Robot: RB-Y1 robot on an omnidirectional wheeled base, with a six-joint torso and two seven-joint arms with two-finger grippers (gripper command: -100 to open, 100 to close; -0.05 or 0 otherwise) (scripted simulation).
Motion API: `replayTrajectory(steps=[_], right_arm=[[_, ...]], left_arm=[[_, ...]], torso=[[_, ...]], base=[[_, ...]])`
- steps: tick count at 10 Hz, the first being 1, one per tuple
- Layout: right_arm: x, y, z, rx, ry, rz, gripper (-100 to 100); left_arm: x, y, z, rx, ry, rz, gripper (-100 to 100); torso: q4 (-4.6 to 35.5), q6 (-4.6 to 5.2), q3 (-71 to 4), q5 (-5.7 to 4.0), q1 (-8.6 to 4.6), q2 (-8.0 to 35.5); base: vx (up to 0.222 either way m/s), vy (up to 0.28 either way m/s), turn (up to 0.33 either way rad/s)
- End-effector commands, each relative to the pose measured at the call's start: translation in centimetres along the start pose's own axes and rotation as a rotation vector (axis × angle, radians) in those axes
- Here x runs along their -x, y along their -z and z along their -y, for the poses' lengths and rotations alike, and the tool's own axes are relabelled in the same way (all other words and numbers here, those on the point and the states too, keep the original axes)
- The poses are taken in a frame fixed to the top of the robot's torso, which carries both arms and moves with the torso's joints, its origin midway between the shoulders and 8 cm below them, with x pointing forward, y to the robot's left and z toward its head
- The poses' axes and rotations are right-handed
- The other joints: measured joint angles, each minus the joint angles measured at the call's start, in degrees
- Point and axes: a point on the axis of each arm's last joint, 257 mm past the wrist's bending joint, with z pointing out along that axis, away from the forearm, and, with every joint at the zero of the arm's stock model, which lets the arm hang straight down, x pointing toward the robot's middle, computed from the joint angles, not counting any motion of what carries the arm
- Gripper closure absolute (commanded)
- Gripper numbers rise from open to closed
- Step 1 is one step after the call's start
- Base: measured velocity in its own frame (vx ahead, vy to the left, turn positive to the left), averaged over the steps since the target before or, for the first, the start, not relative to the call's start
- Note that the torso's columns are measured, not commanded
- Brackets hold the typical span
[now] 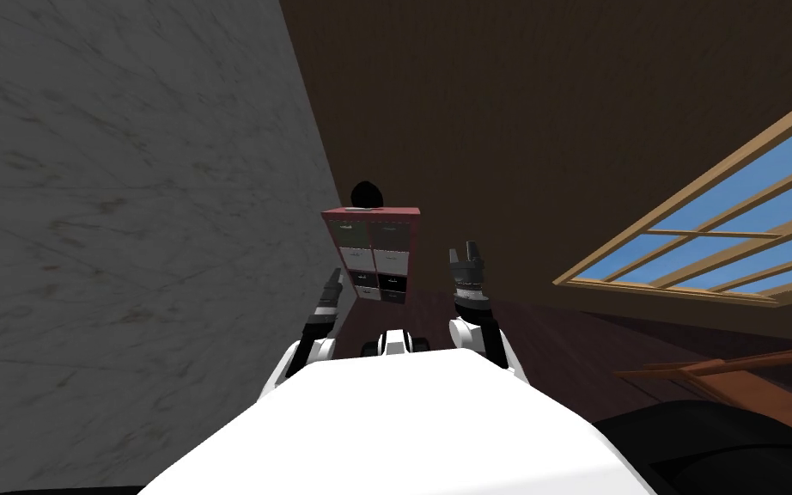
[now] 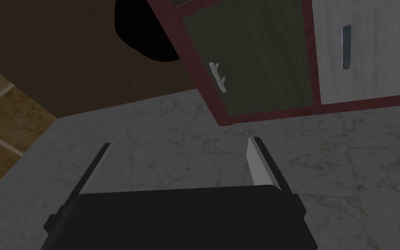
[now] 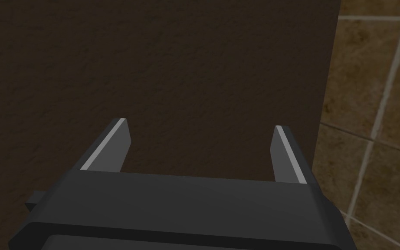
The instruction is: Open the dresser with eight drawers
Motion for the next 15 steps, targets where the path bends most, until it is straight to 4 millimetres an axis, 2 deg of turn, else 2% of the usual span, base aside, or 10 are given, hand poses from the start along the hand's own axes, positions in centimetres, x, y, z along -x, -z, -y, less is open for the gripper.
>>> replayTrajectory(steps=[1,15], right_arm=[[0.0,0.0,0.0,0.000,0.000,0.000,0],[0.0,0.0,0.0,0.000,0.000,0.000,0]], left_arm=[[-0.7,0.0,-1.7,0.028,0.002,-0.007,-100],[-4.4,1.2,-10.7,0.189,0.002,-0.067,-100]], torso=[[0.0,0.00,0.0,0.01,0.01,0.0],[0.0,0.01,0.0,-0.02,-0.10,0.0]], base=[[0.093,-0.080,-0.025],[0.084,-0.086,-0.024]])
